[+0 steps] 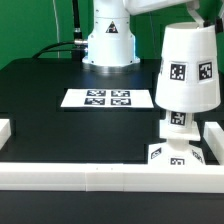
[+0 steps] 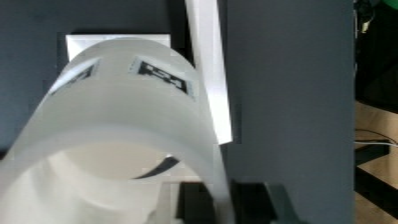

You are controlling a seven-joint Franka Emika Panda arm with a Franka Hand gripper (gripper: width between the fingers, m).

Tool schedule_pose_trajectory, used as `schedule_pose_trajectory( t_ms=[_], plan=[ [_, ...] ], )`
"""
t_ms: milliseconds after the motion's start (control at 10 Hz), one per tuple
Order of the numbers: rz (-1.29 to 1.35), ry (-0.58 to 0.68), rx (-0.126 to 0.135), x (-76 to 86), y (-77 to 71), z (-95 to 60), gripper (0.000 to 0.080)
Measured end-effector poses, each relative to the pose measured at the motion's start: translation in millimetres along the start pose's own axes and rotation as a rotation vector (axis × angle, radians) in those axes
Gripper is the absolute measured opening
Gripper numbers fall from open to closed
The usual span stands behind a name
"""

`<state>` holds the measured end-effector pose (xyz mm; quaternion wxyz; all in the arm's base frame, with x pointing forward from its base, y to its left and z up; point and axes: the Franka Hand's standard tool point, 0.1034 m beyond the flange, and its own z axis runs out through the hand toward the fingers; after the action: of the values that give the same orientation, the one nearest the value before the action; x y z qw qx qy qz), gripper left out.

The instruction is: Assemble lamp

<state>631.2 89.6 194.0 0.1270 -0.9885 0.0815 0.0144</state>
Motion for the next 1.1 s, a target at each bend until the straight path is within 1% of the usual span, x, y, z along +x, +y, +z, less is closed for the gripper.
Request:
schedule_pose_trajectory(
  t_ms=[100,400,800,900,1000,1100],
  plan=[
    [0.003,-0.001,-0.003,-2.1,2.4,5.3,0.0044],
    [0.009,0.0,-0.008,-5.9,7.7,14.1,0.0044],
    [0.016,-0.003,-0.01,-5.4,13.7,15.9,0.0044],
    [0.016,-0.004,-0.01,-5.5,13.8,16.3,0.0157],
    [0.016,-0.004,-0.01,-5.6,13.6,16.5,0.0157],
    [0.016,-0.004,-0.01,-5.6,13.6,16.5,0.0294]
  ],
)
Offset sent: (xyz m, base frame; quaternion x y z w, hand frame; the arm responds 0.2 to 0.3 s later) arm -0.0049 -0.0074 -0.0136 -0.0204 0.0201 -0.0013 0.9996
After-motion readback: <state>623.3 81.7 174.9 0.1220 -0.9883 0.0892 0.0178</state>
